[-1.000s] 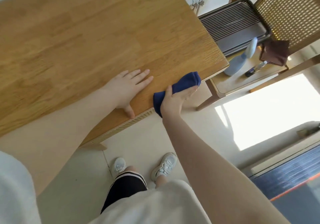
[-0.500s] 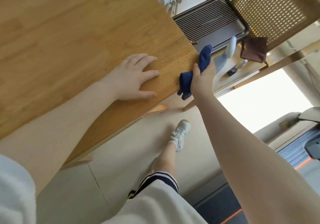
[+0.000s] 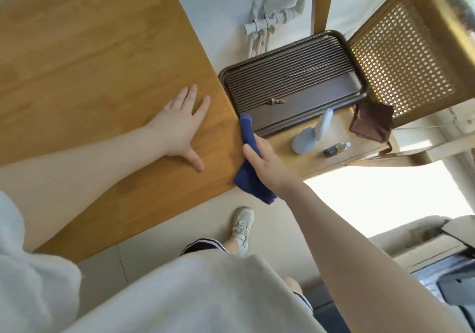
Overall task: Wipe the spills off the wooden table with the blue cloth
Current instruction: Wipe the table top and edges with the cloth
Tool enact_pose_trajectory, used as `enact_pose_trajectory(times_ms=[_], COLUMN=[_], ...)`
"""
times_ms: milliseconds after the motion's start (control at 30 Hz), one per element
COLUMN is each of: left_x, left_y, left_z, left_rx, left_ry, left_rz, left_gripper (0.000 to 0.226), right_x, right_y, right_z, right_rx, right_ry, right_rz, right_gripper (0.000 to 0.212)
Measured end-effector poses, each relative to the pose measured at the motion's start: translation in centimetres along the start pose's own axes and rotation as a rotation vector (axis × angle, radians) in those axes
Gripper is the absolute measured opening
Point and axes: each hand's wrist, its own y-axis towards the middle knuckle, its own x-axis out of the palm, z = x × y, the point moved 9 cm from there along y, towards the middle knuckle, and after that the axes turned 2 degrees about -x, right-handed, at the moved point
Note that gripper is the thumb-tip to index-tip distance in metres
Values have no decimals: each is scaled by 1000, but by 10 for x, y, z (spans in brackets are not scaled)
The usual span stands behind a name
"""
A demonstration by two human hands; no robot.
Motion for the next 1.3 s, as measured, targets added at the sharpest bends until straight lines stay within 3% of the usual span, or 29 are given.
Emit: enact_pose_trajectory(times_ms=[133,300,467,633,767,1000,1300], left_x=[-5,-4,-2,-6,5,6,12], left_y=[-2,0,-3,-6,-12,-18,-11], left_z=[-1,0,-3,1,-5,-8,-14], left_rx=[10,-39,-111,-256,-396,-448,-459], left_ry=[-18,-9,-37,91,-50,-194,-122], left_rz=[15,-24,-72,-119,-210,-255,-261], left_gripper=[152,152,153,153,153,149,157], right_x=[-10,4,12,10,10,9,10], right_y=[25,81,60,93,150,87,170], right_z=[-8,-51,-28,-42,-69,-42,-86], right_rx=[125,22,-82,-143,-135,-217,-315], right_ry=[-18,52,124,46,-45,-88,-154], right_rz=[-82,-143,-253,-292,-250,-419,-314], right_gripper=[45,55,58,62,65,68,64])
